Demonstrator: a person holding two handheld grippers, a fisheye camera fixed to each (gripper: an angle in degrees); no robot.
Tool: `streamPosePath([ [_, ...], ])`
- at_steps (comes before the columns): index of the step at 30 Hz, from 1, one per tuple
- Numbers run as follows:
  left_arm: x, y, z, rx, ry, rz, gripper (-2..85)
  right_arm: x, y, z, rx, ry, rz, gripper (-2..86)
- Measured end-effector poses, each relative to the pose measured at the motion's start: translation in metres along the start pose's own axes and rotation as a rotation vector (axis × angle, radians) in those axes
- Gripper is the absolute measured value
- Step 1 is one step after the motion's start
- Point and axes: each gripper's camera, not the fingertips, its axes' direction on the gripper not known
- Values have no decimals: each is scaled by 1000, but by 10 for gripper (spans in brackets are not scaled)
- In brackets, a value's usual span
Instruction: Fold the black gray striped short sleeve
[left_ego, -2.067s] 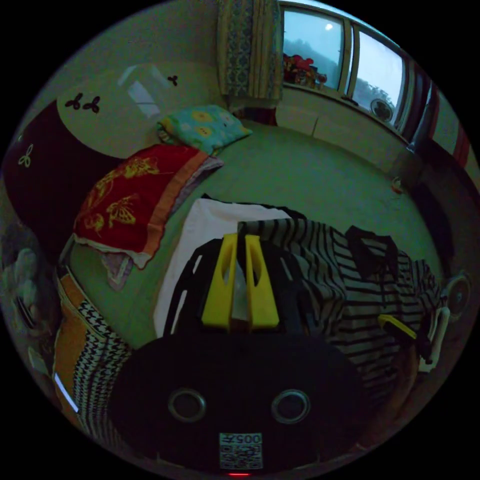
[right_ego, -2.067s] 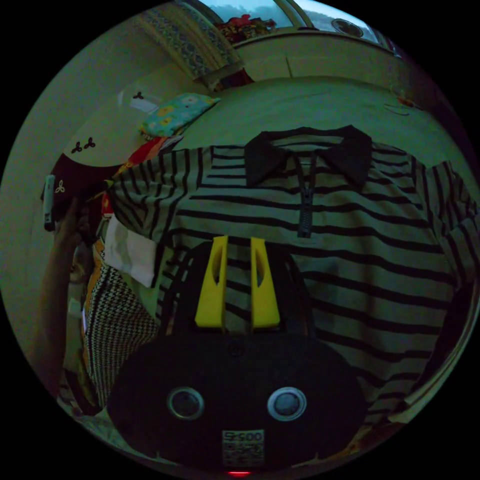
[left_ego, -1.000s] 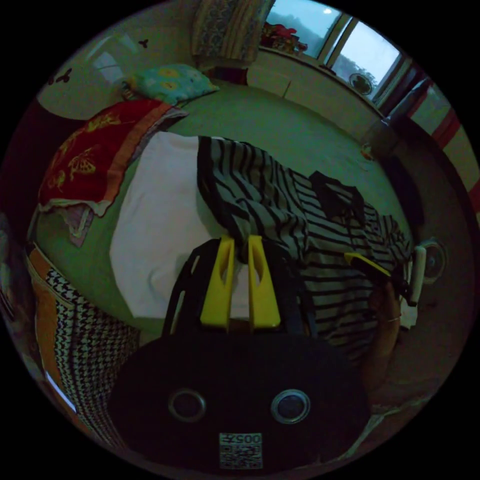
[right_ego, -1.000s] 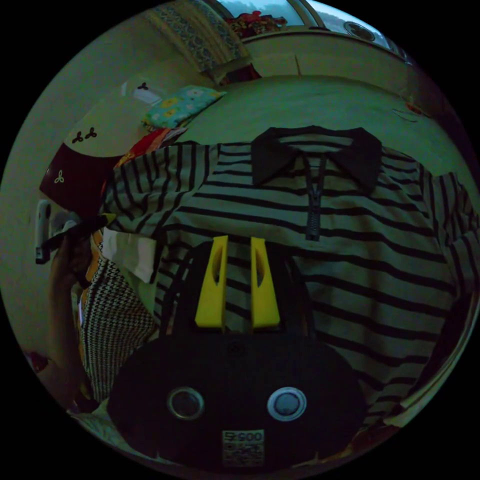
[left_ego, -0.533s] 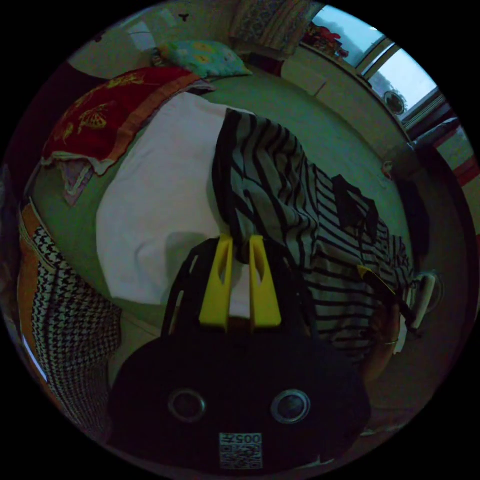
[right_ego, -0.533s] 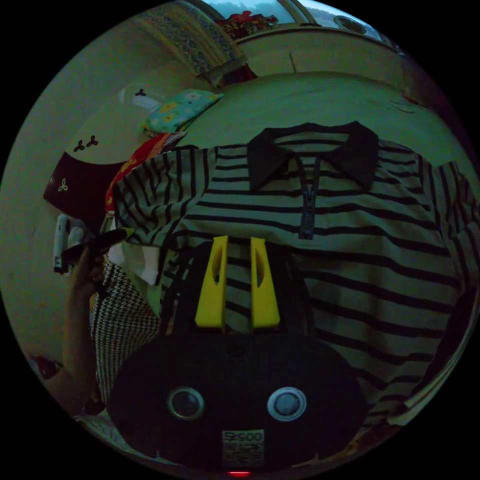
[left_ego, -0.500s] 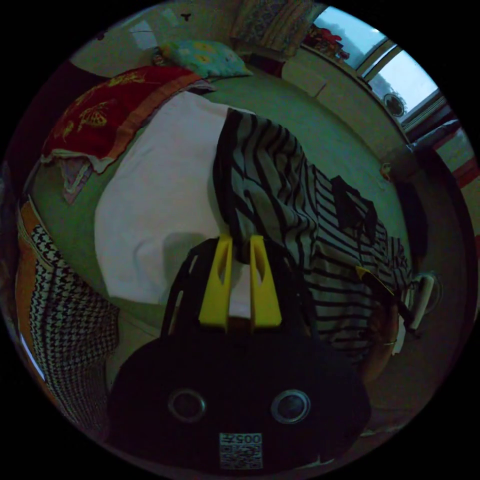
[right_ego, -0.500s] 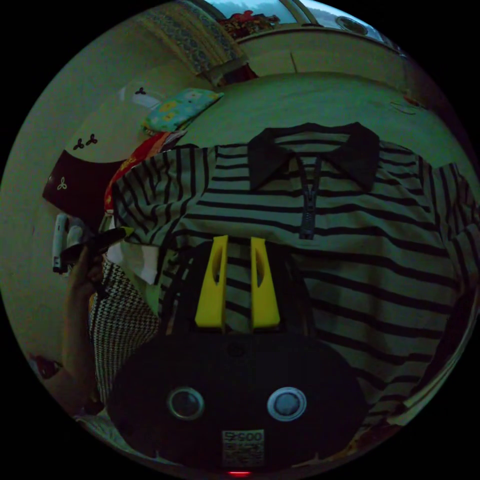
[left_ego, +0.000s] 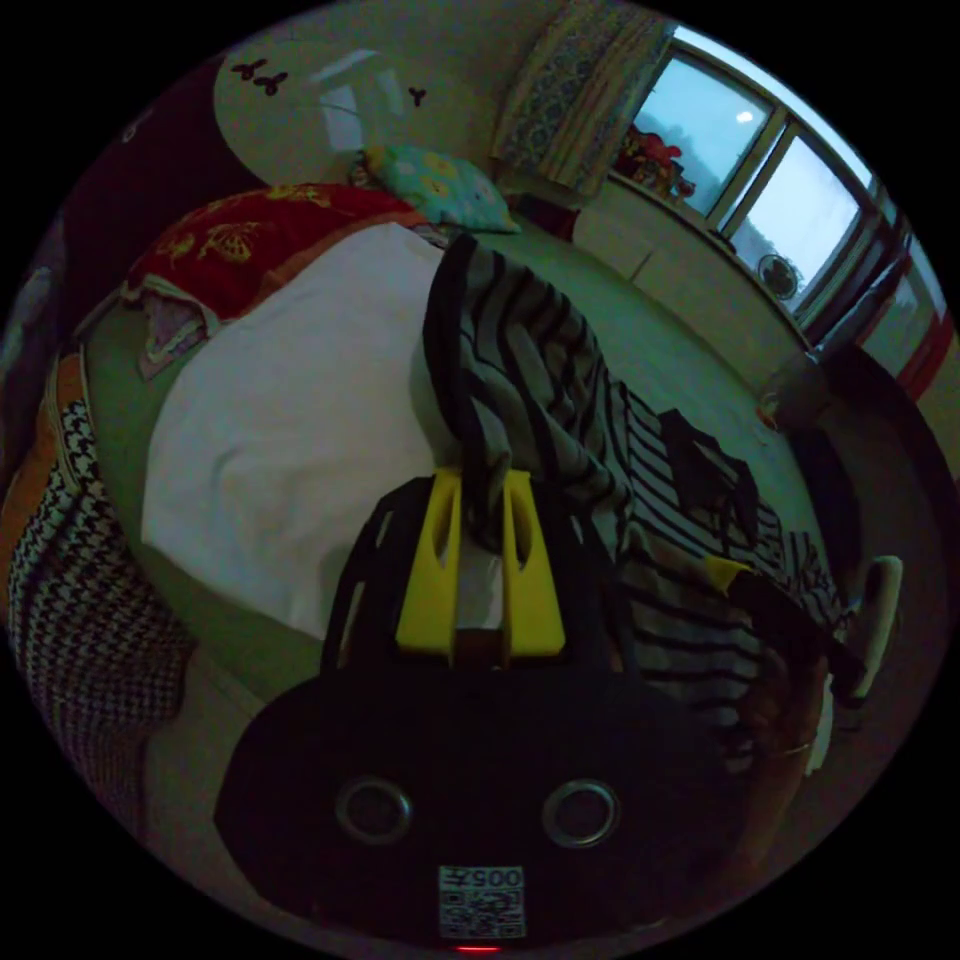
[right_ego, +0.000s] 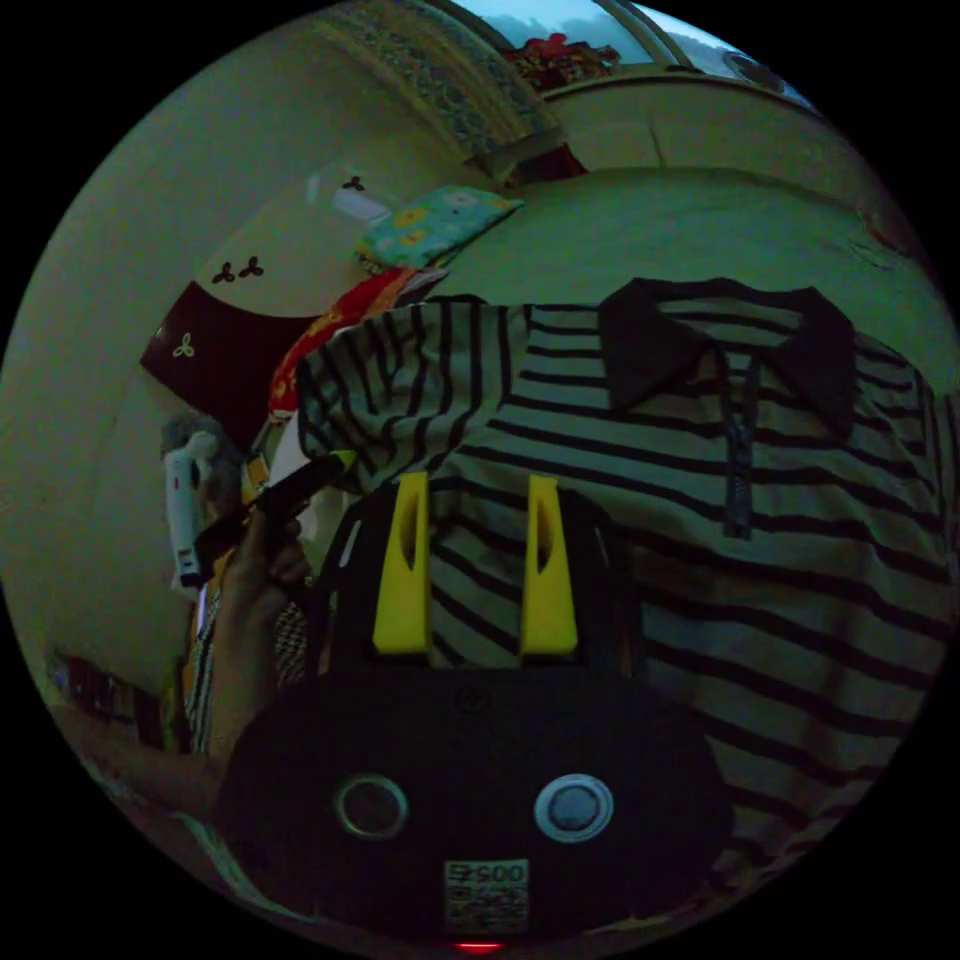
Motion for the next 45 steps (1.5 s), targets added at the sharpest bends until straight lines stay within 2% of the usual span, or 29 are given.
streamPosePath([
  [7,-23,-5,12,-68,146,3,72,-94,-38,53,-3,93,-186,142],
  [11,-35,-4,21,-76,222,-4,71,-177,-88,106,-20,266,-391,141],
  [16,-44,-2,29,-80,299,-37,69,-242,-147,195,-181,317,-435,121],
  [19,-44,0,34,-83,310,-22,68,-260,-171,250,-278,423,-426,117],
  [21,-43,1,36,-80,316,-22,68,-261,-185,287,-326,529,-391,95],
  [23,-42,3,39,-80,323,-15,67,-257,-195,305,-355,529,-362,80],
  [27,-38,6,42,-83,338,7,66,-253,-214,301,-248,504,-326,12],
  [32,-6,8,35,41,414,285,66,-237,-234,278,-165,534,-305,3],
  [38,26,17,42,74,542,546,65,-188,-259,239,-74,571,-188,0],
  [42,40,22,51,45,654,616,61,-136,-271,220,-56,621,-74,-2],
  [45,54,30,49,65,666,667,42,-95,-273,212,-57,669,12,-5],
])
